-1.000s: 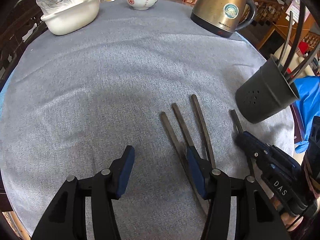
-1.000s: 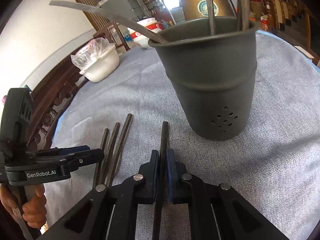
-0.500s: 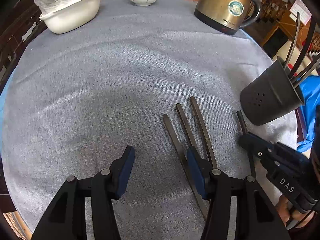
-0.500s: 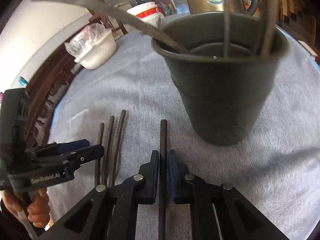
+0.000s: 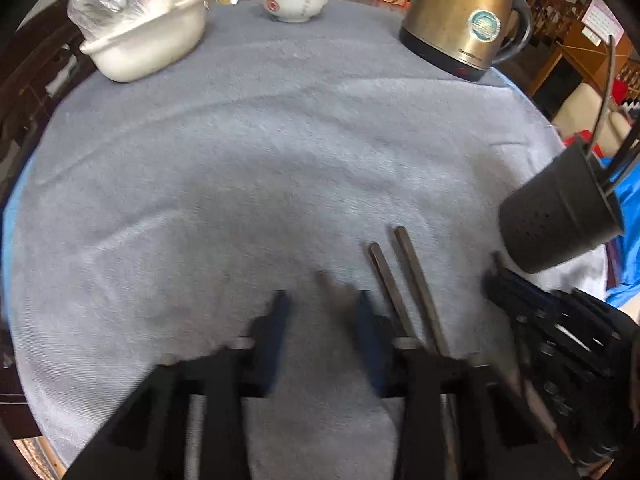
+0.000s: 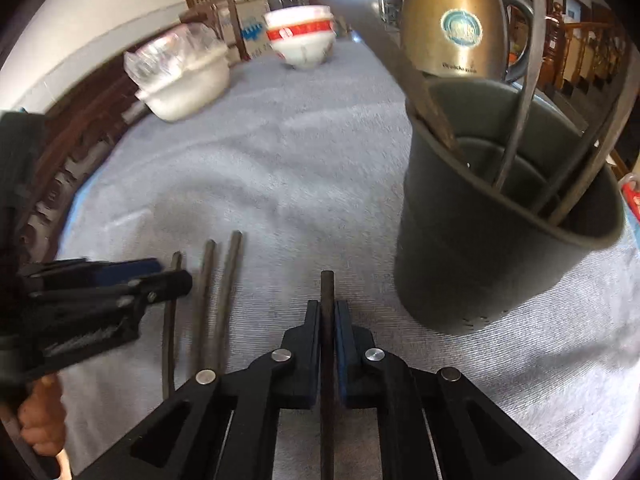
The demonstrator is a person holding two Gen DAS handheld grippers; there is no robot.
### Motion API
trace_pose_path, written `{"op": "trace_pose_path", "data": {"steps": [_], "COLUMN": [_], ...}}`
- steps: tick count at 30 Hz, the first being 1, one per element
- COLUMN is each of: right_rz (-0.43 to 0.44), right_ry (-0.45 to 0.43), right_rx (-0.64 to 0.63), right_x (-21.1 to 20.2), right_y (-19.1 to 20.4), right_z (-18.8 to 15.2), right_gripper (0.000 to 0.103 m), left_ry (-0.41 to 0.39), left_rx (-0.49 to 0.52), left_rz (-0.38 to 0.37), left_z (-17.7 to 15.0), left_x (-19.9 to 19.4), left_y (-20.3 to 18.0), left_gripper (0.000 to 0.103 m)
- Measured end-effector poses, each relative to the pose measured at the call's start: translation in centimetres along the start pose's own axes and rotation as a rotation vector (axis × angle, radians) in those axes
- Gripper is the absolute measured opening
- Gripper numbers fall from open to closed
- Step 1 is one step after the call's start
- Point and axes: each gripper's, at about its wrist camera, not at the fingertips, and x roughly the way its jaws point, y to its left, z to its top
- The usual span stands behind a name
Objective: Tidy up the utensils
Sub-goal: 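Lift the chopstick with the right tool and drop it into the cup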
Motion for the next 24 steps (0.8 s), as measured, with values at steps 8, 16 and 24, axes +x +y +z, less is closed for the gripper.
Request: {"op": "trace_pose_path", "data": {"steps": [8, 16, 24], "right_rz": [0.092, 0.184, 0.156], "right_ry": [-0.178, -0.344, -0.492], "right_rx": [-0.016, 0.015, -0.003], "right_x": [-6.6, -13.5, -19.5], "right_y": [0.7, 0.5, 0.1], "right_z": [-0.1, -0.2, -1.1], "right_gripper": [0.007, 0.007, 0.007], "left_ry": [-0.115, -0.29, -0.459], "left_rx": [-0.048, 0.005, 0.049], "left_rz": [-0.065, -0.065, -0.083], "left_z": [-1.4, -2.8, -3.7], "left_x": [-4.4, -12.5, -20.1], "left_y": [1.3, 0.2, -1.3], "left_gripper": [0.008, 0.007, 0.006]}}
